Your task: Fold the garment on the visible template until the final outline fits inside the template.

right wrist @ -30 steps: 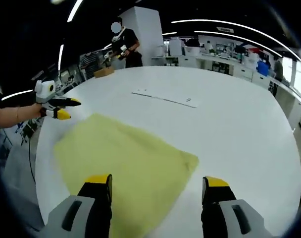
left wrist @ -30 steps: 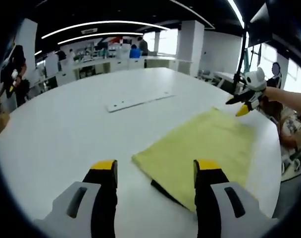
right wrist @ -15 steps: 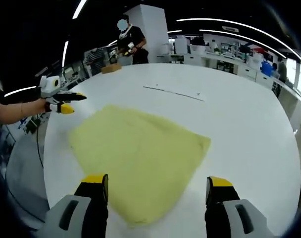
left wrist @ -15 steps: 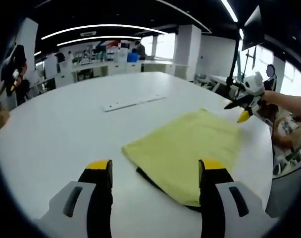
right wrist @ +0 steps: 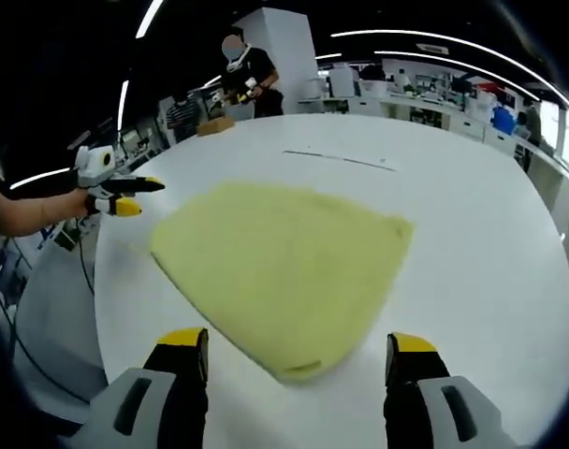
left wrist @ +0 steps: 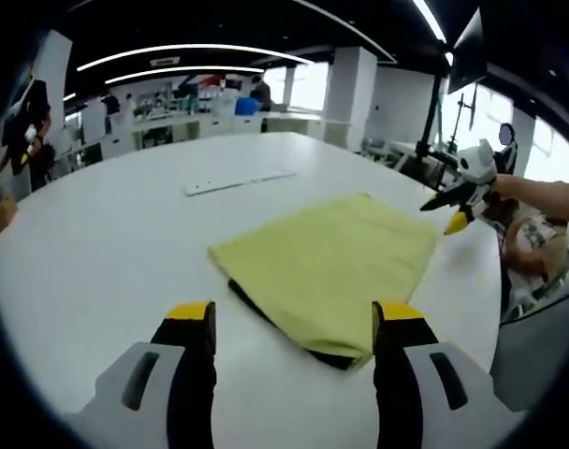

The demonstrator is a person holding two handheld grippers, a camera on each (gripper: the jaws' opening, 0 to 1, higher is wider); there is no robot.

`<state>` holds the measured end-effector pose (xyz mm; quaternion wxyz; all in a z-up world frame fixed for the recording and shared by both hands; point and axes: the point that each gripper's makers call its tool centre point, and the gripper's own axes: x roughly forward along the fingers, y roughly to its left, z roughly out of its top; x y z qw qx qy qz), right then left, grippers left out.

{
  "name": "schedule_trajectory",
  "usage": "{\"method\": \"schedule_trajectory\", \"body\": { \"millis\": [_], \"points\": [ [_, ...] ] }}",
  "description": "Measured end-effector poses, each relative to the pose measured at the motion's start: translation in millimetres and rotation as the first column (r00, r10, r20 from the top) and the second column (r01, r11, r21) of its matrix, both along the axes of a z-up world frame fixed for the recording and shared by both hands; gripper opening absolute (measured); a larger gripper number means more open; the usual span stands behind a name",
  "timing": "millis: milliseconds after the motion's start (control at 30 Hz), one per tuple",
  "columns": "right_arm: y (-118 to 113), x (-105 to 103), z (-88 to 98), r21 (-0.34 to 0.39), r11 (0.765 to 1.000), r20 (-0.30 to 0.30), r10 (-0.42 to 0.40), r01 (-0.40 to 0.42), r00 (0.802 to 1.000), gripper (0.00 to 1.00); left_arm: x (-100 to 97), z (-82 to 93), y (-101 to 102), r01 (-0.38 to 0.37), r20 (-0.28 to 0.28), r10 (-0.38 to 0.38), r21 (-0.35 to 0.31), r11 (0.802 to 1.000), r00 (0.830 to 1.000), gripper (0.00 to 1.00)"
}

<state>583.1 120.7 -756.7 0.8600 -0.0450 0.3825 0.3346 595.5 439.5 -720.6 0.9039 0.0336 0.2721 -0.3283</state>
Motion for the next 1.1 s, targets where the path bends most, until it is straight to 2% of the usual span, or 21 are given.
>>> {"method": "schedule_trajectory", "body": {
  "millis": [233,433,500,600,733,1100],
  "points": [
    [0.7,-15.6,-7.2,-0.006,1.000,-0.008,0.005,-0.005,1.000,0.69,-18.1,-8.3,0.4,-0.003,-0.012,0.003,0.001,1.000,1.000,0.60],
    [-0.1,-24.3,-16.1,-0.004,1.000,-0.019,-0.012,0.012,1.000,0.58,-28.1,-15.3,0.2,-0.015,-0.008,0.015,-0.011,1.000,1.000,0.51],
    [-1.0,-24.6,-17.6,-0.014,1.000,-0.008,-0.016,0.016,1.000,0.55,-30.7,-17.5,-2.0,-0.014,-0.006,0.014,-0.023,1.000,1.000,0.49],
    [-3.0,-24.0,-19.7,-0.024,0.999,0.012,-0.027,0.027,1.000,0.49,-34.3,-21.1,-4.3,-0.003,0.003,0.003,-0.002,1.000,1.000,0.46],
    [-3.1,-24.5,-22.7,-0.005,0.999,0.024,-0.049,0.049,0.999,0.39,-37.4,-23.2,-7.6,-0.010,0.010,0.010,-0.008,1.000,1.000,0.39],
    [-3.0,-22.5,-26.1,0.022,0.996,0.055,-0.086,0.085,0.995,0.21,-39.9,-35.2,-14.8,-0.045,-0.033,0.044,-0.040,0.998,0.998,0.18]
  ]
}}
